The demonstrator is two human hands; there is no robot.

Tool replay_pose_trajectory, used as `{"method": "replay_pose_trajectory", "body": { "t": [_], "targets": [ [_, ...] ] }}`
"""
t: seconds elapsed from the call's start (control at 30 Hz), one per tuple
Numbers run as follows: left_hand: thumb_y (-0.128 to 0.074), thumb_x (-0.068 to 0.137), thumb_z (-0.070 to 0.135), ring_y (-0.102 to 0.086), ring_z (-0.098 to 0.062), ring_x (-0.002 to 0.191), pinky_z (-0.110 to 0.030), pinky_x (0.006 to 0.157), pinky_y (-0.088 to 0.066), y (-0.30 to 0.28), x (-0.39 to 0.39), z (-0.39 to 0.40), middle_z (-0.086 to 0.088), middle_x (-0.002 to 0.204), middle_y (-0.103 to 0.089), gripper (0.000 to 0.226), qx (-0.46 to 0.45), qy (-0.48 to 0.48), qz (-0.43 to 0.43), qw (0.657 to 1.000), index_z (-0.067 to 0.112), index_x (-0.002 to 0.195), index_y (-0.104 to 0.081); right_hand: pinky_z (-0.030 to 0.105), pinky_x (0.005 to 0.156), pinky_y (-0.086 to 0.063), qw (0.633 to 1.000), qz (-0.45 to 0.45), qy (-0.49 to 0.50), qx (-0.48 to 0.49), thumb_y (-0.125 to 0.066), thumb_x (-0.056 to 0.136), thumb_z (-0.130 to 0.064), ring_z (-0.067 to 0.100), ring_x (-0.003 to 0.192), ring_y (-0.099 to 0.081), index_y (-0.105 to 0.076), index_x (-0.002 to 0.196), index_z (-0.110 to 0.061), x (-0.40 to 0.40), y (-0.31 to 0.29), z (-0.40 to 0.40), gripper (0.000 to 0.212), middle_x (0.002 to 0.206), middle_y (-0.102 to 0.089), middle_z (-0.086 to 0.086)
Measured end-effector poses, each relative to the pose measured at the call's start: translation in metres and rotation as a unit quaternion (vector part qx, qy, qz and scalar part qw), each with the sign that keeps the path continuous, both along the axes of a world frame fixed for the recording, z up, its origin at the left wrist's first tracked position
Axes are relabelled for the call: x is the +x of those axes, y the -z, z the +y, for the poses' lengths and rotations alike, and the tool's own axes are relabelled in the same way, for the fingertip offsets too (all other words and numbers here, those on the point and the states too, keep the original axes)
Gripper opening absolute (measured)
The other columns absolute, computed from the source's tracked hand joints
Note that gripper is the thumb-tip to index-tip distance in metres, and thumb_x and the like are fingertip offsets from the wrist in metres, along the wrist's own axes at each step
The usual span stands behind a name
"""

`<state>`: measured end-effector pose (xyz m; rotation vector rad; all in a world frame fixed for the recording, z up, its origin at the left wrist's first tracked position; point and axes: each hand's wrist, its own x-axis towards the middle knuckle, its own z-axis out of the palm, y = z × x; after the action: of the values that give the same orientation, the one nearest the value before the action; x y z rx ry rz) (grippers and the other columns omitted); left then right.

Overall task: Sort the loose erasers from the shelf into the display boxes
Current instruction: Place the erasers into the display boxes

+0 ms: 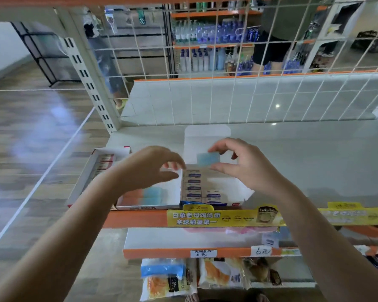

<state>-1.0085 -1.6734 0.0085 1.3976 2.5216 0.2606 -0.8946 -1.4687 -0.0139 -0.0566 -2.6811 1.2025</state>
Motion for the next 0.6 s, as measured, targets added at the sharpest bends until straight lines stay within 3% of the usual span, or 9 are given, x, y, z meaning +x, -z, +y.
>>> {"method": "replay_pose_trajectory", "body": {
  "t": [0.13,0.23,0.43,0.6],
  "targets": [
    [-0.067,0.084,0.029,-0.057,0.001,0.085,-0.018,0.080,-0.047,0.003,0.007,-0.044,0.017,0.095,-0.062,0.023,0.021,-0.069,0.018,0.997,0.031,0.106,-0.065,0.004,0.073,-0.032,0.999,-0.004,-0.048,0.023,-0.072,0.079,-0.027,-0.001,0.096,-0.051,-0.059,0.102,-0.032,-0.027,-0.001,-0.032,0.027,0.104,-0.061,-0.010],
    [-0.067,0.083,0.032,-0.059,0.001,0.085,-0.022,0.082,-0.049,0.012,0.015,-0.061,0.015,0.099,-0.066,0.021,0.003,-0.097,0.012,0.995,0.031,0.104,-0.067,0.009,0.071,-0.033,0.994,-0.022,-0.083,0.063,-0.071,0.079,-0.028,0.002,0.094,-0.050,-0.060,0.106,-0.028,-0.046,0.003,-0.057,0.029,0.104,-0.059,-0.009],
    [-0.064,0.085,0.039,-0.057,0.003,0.093,-0.015,0.084,-0.047,0.034,0.022,-0.072,0.017,0.110,-0.064,0.022,-0.048,-0.105,0.021,0.993,0.033,0.106,-0.065,0.023,0.075,-0.040,0.978,-0.072,-0.112,0.159,-0.071,0.080,-0.030,0.012,0.093,-0.053,-0.061,0.107,-0.023,-0.079,0.022,-0.089,0.029,0.106,-0.060,0.001],
    [-0.061,0.087,0.040,-0.058,-0.003,0.093,-0.023,0.082,-0.050,0.044,0.019,-0.073,0.015,0.106,-0.064,0.016,-0.063,-0.114,0.029,0.991,0.033,0.102,-0.064,0.028,0.081,-0.038,0.960,-0.099,-0.124,0.229,-0.067,0.083,-0.030,0.014,0.100,-0.049,-0.060,0.109,-0.021,-0.094,0.029,-0.098,0.028,0.106,-0.061,0.001]
  ]
}}
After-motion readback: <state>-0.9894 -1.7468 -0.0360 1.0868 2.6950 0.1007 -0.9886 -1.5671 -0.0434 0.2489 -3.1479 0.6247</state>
